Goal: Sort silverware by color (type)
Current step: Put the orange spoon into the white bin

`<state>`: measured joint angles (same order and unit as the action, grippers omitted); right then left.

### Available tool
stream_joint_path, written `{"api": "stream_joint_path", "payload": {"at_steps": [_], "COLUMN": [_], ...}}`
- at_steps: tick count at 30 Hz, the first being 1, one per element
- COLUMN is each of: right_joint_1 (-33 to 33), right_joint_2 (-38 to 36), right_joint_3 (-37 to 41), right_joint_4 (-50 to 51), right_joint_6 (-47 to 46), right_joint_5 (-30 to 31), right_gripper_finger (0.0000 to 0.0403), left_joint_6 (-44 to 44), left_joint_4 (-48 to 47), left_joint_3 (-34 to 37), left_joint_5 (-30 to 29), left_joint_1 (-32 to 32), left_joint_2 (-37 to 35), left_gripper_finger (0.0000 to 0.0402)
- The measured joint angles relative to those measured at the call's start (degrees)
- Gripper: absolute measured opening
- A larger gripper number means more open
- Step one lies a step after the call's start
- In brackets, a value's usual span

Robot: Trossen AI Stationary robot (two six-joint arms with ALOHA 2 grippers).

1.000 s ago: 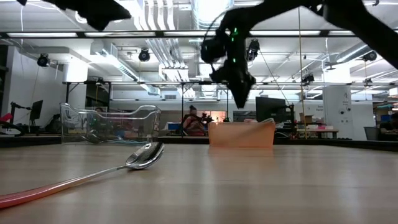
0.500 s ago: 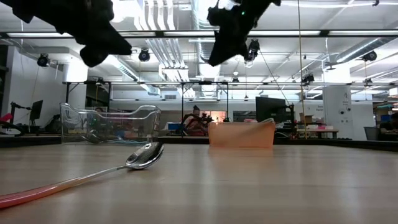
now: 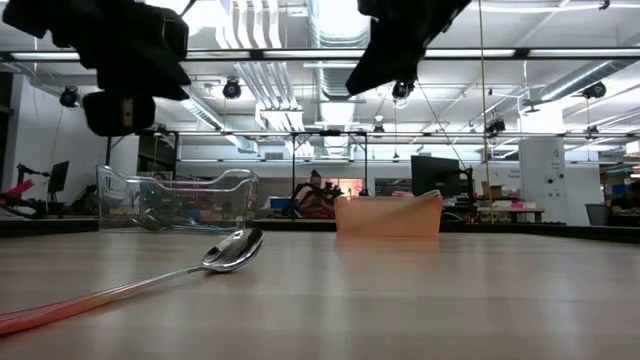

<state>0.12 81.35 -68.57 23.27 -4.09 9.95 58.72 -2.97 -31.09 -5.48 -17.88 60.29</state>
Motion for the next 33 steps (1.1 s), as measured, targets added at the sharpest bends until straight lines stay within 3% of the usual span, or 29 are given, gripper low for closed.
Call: {"api": "stream_joint_path", "payload": {"at_steps": [3,7,12,16,22,33], "right_joint_1": [0.39,0.39,0.39,0.73,0.79,5.02], "right_joint_2": [0.06,0.08,0.08,0.07,-0.36,-1.58], "right_joint_3": [1.05,2.74,3.79,4.62,8.15,15.22], "right_joint_4": [-0.20,-1.66,-2.05,-2.52,-6.07,-6.01], "right_joint_6": [0.70,1.70,2.51,2.99,2.79,-1.18], "right_joint_5": [1.25,1.34,1.30,1.21,0.65,0.57], "right_gripper_finger": [0.0098,0.0098,0.0098,0.0098,0.0098,0.0098], "left_joint_6": [6.80,12.11,11.79,10.63,12.89,13.66], "left_joint_4": [6.73,15.42,15.89,6.88,-15.29,-23.05], "left_joint_3": [-0.05,-0.64,-9.04,-17.97,-30.77,-41.25], "left_joint_5": [-0.09,-4.79,-6.15,-6.06,-6.47,-11.90], "left_joint_1": [-4.20,-7.96,-10.26,-11.73,-13.80,-14.99], "left_joint_2": [4.57,11.00,20.46,28.03,39.05,51.10], "left_gripper_finger": [0.0042,0.0038,0.0037,0.0037,0.0037,0.0037]}}
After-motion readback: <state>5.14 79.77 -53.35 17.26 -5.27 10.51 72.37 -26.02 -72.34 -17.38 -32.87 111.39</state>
